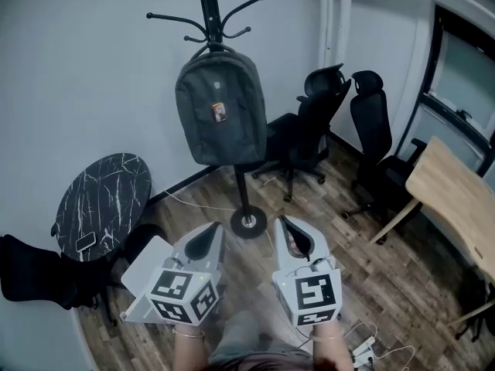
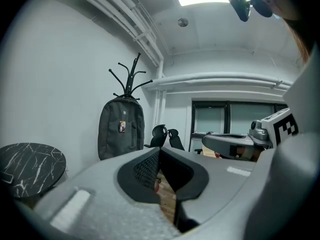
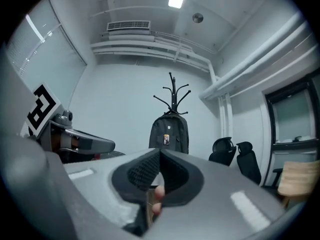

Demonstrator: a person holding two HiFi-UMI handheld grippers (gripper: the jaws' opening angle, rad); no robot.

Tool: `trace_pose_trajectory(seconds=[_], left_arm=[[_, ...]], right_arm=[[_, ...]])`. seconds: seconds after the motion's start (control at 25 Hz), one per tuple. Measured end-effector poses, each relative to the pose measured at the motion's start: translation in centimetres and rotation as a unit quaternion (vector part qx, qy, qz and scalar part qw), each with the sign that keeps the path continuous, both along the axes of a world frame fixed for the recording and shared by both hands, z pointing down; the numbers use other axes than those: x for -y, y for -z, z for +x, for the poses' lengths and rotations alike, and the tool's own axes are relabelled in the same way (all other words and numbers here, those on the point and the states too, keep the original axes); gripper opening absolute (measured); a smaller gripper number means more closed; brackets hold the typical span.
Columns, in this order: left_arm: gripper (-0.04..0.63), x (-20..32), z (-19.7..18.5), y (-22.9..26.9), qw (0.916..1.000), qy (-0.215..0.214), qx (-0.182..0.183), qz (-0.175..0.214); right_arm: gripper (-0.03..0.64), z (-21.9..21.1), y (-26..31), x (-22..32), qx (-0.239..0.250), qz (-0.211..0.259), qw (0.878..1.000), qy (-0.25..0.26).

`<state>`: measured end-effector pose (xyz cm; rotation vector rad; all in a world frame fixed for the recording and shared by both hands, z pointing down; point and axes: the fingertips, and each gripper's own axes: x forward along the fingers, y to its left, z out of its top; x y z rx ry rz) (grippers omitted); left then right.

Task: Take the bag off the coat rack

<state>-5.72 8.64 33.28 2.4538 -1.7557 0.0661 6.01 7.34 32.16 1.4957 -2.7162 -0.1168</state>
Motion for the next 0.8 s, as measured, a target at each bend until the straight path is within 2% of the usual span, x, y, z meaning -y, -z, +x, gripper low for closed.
trace_pose_trajectory(seconds=[0.8], left_arm=[[0.011,11.5,-6.3,0.5,0.9998,-0.015,0.004,0.008]], right_arm=[[0.003,-5.6,0.3,11.3,-0.016,0.002,1.000,-0.021]])
